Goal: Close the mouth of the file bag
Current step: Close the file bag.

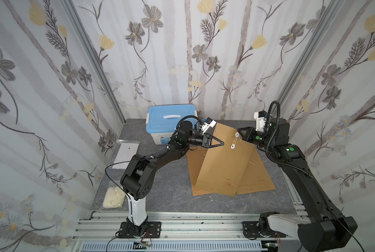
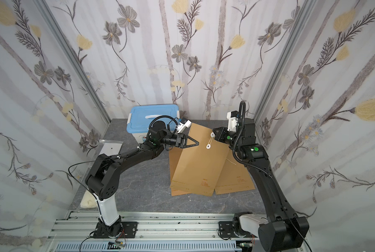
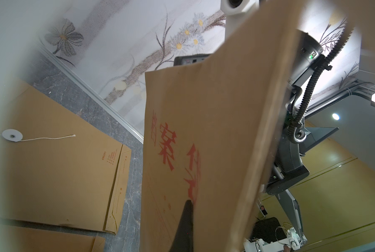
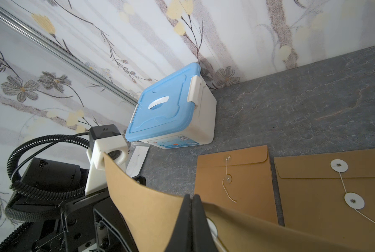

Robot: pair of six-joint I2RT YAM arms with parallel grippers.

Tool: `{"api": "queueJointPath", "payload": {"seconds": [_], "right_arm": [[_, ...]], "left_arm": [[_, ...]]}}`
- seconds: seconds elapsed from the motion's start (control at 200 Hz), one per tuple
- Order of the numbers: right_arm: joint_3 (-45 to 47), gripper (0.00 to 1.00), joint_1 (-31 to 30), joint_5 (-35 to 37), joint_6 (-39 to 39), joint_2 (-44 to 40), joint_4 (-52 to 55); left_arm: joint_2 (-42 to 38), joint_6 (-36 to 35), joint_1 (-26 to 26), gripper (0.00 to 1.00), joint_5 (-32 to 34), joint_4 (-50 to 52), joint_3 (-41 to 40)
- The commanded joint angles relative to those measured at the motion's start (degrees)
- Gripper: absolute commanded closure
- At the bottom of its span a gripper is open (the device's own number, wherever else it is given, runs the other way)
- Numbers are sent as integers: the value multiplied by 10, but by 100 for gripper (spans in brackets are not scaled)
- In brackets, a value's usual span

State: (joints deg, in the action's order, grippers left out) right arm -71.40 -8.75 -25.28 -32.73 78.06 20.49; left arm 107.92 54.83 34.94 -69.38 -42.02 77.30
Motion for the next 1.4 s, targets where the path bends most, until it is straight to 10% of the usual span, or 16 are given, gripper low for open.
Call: {"api": "queueJointPath", "payload": {"seconds": [0.0, 1.399], "right_arm": [[-6, 100, -8, 4, -3, 5, -32], [33, 100, -134, -4, -47, 53, -110]], "left_arm": [[1, -11, 2, 100, -11, -6, 6], [34, 126, -42, 100, 65, -165, -28]]}}
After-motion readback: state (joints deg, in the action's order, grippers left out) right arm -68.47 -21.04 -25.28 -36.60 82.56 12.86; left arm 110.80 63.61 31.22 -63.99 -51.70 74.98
